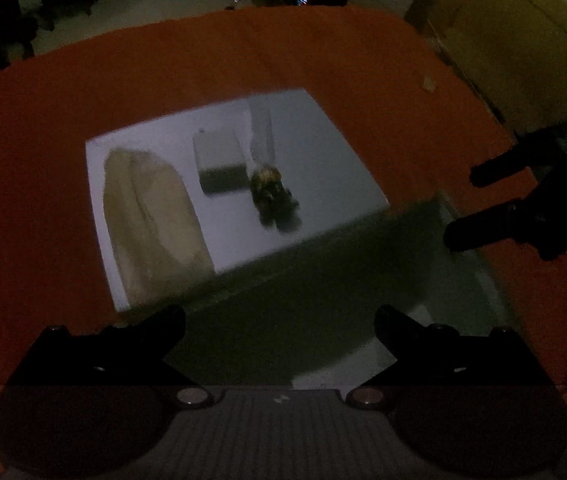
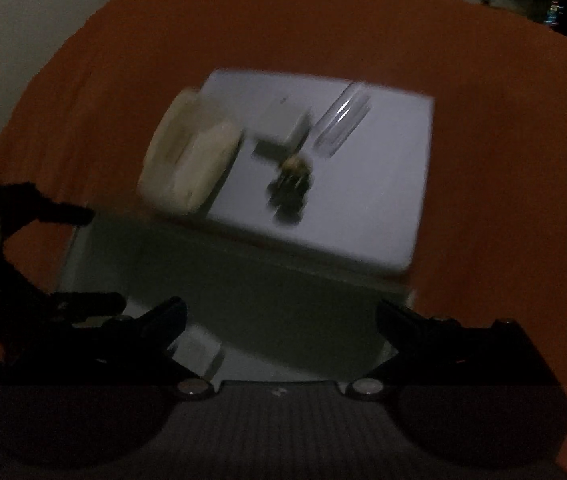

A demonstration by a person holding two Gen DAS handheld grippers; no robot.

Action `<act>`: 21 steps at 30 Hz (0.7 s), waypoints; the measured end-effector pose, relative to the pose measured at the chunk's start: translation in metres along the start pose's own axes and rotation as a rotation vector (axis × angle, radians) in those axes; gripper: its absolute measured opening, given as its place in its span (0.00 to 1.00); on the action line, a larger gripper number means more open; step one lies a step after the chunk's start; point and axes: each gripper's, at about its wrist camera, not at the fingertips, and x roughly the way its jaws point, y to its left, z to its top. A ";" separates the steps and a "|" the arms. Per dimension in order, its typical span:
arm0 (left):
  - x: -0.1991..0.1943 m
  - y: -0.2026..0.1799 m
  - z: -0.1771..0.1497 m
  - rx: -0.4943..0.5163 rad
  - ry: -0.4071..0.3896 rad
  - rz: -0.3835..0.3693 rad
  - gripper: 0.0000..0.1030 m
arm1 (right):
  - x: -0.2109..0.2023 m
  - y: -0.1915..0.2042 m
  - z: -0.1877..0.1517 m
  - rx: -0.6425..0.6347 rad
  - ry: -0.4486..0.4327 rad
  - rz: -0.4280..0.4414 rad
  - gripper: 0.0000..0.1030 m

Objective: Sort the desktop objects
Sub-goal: 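Move the left tool toward the small figurine while the right tool moves over the clear tube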

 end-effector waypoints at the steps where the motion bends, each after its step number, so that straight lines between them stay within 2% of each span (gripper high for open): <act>1: 0.001 0.001 0.005 -0.002 -0.014 0.003 1.00 | -0.001 -0.005 0.007 0.015 -0.006 -0.003 1.00; 4: 0.009 0.006 0.019 -0.036 -0.045 0.019 1.00 | 0.000 -0.019 0.029 0.066 -0.025 -0.009 1.00; 8: 0.026 0.008 0.035 -0.048 -0.037 0.021 1.00 | 0.007 -0.032 0.053 0.138 -0.021 -0.004 1.00; 13: 0.054 0.012 0.054 -0.077 -0.035 0.065 1.00 | 0.024 -0.044 0.081 0.205 -0.024 -0.041 1.00; 17: 0.075 0.015 0.065 -0.173 -0.052 0.038 1.00 | 0.034 -0.049 0.104 0.254 -0.044 -0.053 1.00; 21: 0.100 0.005 0.072 -0.212 -0.030 0.043 1.00 | 0.049 -0.056 0.129 0.297 -0.069 -0.067 1.00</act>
